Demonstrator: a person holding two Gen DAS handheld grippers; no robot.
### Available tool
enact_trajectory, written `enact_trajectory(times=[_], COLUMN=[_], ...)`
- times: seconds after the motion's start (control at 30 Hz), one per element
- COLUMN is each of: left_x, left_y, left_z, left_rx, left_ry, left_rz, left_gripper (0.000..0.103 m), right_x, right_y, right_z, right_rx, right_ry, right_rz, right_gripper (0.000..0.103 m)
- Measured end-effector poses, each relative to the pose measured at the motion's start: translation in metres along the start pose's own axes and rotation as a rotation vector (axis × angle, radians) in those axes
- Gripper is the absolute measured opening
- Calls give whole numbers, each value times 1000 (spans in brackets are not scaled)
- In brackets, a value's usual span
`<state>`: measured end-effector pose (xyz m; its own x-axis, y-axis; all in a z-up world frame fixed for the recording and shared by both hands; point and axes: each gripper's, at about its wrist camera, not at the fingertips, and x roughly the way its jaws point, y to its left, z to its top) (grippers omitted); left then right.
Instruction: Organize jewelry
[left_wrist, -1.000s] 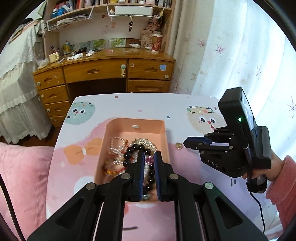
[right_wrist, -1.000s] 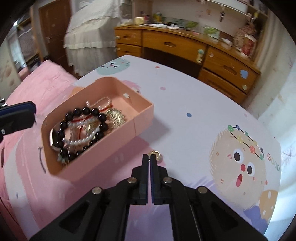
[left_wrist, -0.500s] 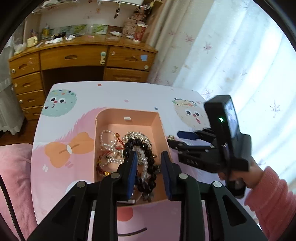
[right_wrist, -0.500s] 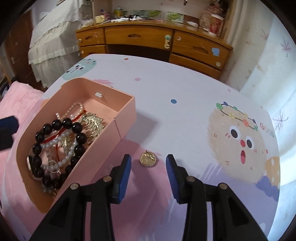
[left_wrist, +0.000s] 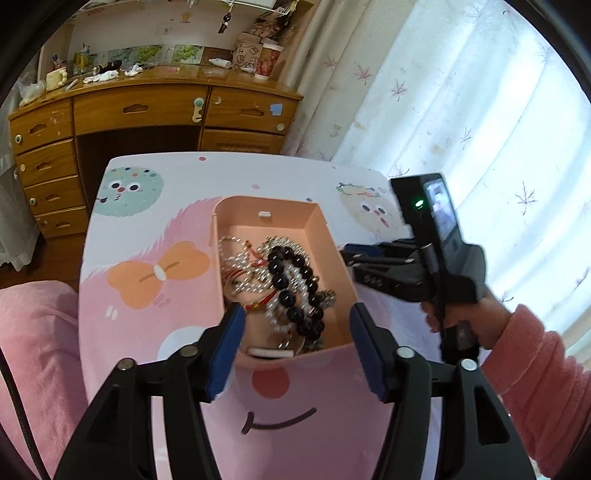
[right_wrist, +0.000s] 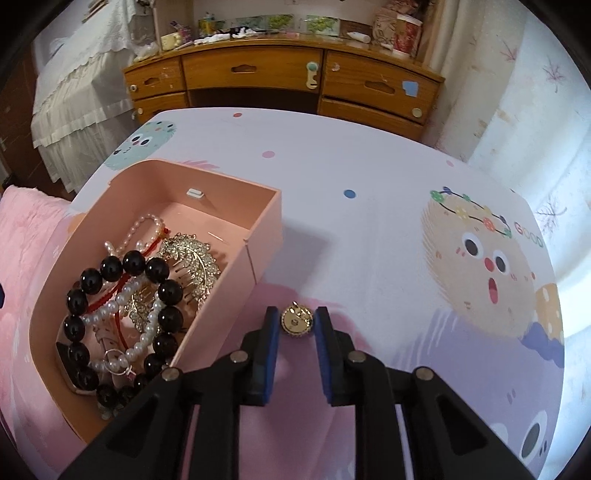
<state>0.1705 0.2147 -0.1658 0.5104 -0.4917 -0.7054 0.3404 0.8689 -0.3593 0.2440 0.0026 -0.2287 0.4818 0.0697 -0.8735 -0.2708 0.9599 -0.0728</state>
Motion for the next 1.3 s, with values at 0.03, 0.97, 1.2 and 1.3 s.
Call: enact_trajectory(times=[0.03, 0.97, 1.2, 1.3], left_x=[-2, -70, -78, -84], left_y=[0, -145, -214, -245], left_z=[-2, -57, -53, -46], left_rx=[-2, -151, -126, -79], left_ry=[3, 271, 252, 217], left_rz=[14, 604, 564, 537], left_gripper=[65, 86, 101, 102], right_x=[-5, -181, -235, -255], right_y=[1, -18, -79, -95], right_z=[0, -145, -205, -211], right_rx=[2, 151, 254, 339], right_ry=[1, 163, 218, 232], right_rz=[-10, 180, 116, 117], right_gripper=[19, 85, 98, 98])
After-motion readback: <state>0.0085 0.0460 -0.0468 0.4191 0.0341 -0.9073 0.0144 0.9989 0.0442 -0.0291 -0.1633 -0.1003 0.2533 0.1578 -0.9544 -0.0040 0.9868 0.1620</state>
